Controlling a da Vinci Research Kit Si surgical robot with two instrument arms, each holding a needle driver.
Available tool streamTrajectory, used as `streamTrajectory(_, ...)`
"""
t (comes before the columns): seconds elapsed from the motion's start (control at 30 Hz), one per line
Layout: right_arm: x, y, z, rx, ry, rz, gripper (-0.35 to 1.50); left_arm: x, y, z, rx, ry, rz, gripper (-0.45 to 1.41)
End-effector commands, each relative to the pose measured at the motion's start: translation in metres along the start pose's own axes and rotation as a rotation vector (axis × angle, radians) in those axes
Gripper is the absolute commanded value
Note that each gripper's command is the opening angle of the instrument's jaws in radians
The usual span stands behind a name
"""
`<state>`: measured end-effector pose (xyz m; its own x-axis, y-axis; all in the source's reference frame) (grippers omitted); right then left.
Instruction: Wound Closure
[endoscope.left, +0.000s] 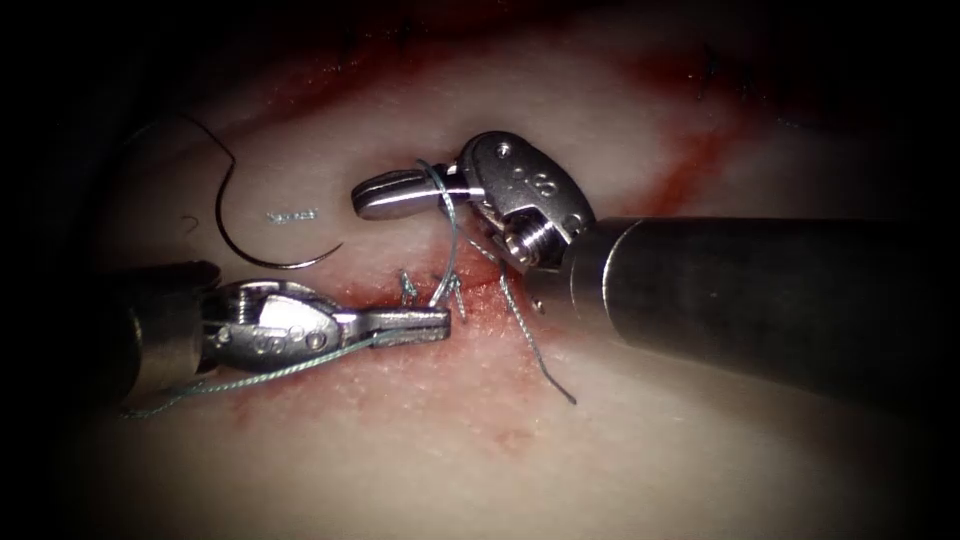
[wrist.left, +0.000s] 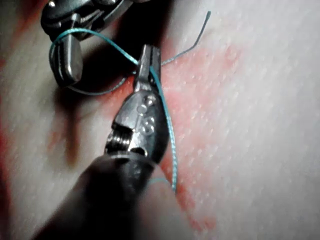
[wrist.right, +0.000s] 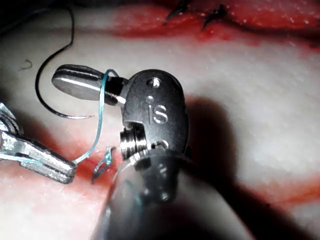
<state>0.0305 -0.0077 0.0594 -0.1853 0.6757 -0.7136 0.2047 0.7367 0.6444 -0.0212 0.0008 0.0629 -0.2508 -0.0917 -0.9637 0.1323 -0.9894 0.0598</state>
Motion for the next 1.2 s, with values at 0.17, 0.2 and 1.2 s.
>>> streamTrajectory(0.17, -0.0001, -0.0013, -0.0014, 0.008, -0.005, -0.014, -0.35, -0.0014, -0.0012, 0.0010, 0.008, -0.006, -0.005, -0.45)
streamTrajectory(0.2, 0.0000, -0.0015, -0.0017, 0.008, -0.005, -0.017, -0.35, -0.0015, -0.0015, 0.0011, 0.010, -0.007, -0.005, -0.45)
streamTrajectory(1.2, -0.0018, -0.0058, -0.0058, 0.579, -0.550, -0.347, 0.91, -0.0055, -0.0038, 0.0073, -0.010, -0.075, -0.006, -0.45)
